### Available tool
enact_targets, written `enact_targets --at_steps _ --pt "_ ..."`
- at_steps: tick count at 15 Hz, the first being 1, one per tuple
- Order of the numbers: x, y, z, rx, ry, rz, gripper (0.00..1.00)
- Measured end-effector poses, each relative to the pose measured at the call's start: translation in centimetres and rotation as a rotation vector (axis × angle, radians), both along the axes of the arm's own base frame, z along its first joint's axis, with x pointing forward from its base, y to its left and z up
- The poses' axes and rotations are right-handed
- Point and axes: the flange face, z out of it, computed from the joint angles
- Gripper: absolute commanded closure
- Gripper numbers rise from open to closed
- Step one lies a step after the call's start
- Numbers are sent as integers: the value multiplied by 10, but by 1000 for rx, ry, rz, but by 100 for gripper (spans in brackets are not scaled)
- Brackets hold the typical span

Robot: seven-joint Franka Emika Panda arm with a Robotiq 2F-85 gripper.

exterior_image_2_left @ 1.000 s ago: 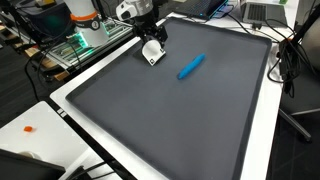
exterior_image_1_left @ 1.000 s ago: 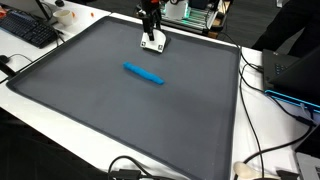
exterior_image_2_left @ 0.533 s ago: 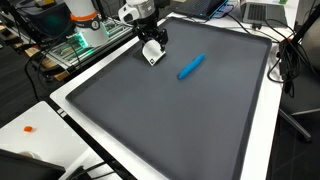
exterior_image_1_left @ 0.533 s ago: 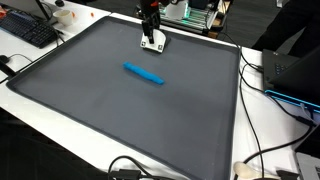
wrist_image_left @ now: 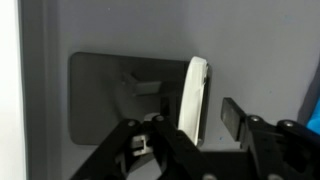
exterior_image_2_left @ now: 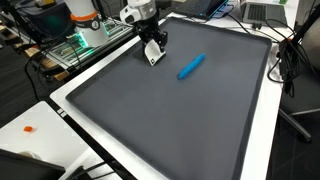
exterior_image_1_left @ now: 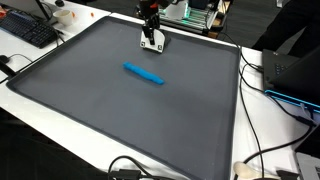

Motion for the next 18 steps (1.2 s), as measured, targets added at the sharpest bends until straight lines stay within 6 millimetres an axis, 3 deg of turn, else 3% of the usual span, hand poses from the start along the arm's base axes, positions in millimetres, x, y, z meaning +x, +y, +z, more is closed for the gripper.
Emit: enact_targets --at_steps 2,5,6,8,9,18 --pt "2 0 0 0 0 -1 72" --pt "3 0 -1 1 -1 -4 80" --pt "3 0 -1 1 -1 -6 99" --pt "4 0 0 8 -3 -19 96" --pt "4 -1 0 12 -4 -27 100" --pt "13 -1 8 28 -27 -57 99"
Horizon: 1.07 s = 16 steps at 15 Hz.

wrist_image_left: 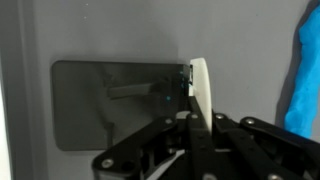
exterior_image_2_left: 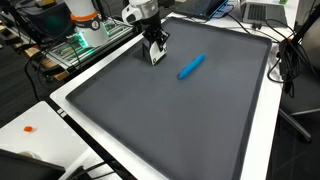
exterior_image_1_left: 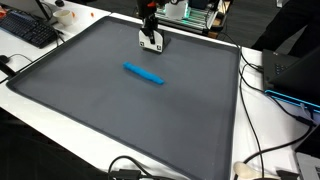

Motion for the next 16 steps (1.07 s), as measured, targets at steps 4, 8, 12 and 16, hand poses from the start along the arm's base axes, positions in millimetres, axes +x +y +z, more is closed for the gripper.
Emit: enact_targets --at_steps 4,8,12,16 --pt "14 6 19 -5 -28 52 99" --pt "35 22 50 -30 -10 221 99" --pt "64 43 83 -76 6 430 99" --pt "99 65 98 -104 0 641 99"
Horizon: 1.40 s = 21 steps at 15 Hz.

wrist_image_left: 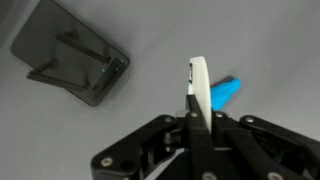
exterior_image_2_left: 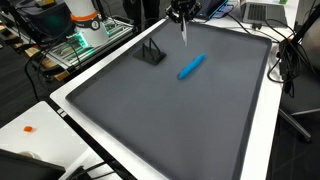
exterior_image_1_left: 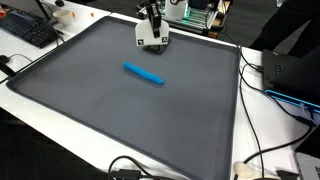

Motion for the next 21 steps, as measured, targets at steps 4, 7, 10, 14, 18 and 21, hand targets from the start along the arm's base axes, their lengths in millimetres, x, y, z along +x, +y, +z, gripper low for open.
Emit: enact_targets --at_steps 4,7,10,14,18,21 --pt "28 22 -12 3 14 208 99" --pt "43 33 -28 -5 32 365 99" --pt "56 41 -39 -22 50 521 99" --pt "66 54 -52 -67 91 723 99" --pt "77 66 -61 -104 105 840 99" --pt "86 70 -68 -105 103 851 99"
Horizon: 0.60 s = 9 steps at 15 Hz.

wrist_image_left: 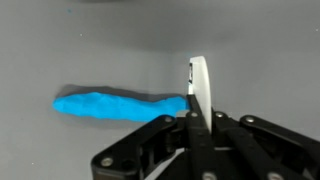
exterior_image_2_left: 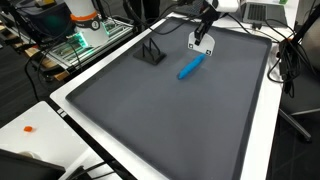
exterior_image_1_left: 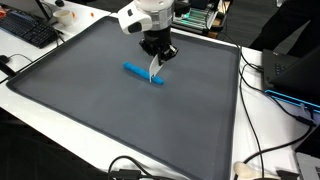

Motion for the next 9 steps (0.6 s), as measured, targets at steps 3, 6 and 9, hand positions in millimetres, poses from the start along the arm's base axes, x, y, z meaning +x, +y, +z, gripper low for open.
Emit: enact_targets --at_steps 3,6,9 --pt "9 -2 -4 -16 -9 9 99" --pt "15 -5 -9 -30 -14 13 99" --pt "19 -5 -15 -30 -10 16 99"
